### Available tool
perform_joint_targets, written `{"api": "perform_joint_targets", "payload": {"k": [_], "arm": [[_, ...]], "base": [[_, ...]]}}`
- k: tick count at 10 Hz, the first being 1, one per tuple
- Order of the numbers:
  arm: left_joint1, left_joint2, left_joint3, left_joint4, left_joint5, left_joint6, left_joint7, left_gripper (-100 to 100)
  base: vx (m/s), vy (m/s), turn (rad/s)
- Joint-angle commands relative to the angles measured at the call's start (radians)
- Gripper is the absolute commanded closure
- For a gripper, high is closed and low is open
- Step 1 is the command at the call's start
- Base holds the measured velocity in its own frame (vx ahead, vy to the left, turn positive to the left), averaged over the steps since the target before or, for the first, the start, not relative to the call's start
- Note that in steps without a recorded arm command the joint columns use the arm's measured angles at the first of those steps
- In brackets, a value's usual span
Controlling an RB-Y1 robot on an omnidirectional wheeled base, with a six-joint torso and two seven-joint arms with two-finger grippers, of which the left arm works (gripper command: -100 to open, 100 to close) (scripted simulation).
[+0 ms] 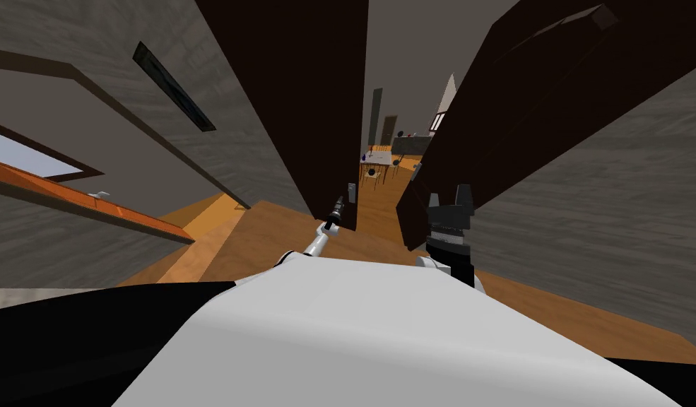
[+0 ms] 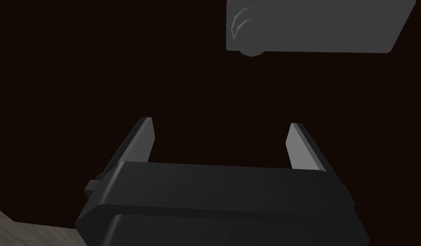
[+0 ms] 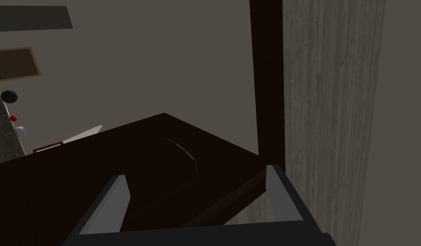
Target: Push the door open
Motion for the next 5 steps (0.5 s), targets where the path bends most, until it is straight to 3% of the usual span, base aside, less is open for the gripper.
{"api": "perform_joint_targets", "payload": {"k": [1, 5], "arm": [[-0.027, -0.013, -0.001, 0.043, -0.001, 0.011, 0.006, -100], [-0.073, -0.036, -0.001, 0.12, -0.003, 0.017, 0.014, -100]], "base": [[0.126, 0.083, -0.087], [0.096, 0.068, -0.05]]}}
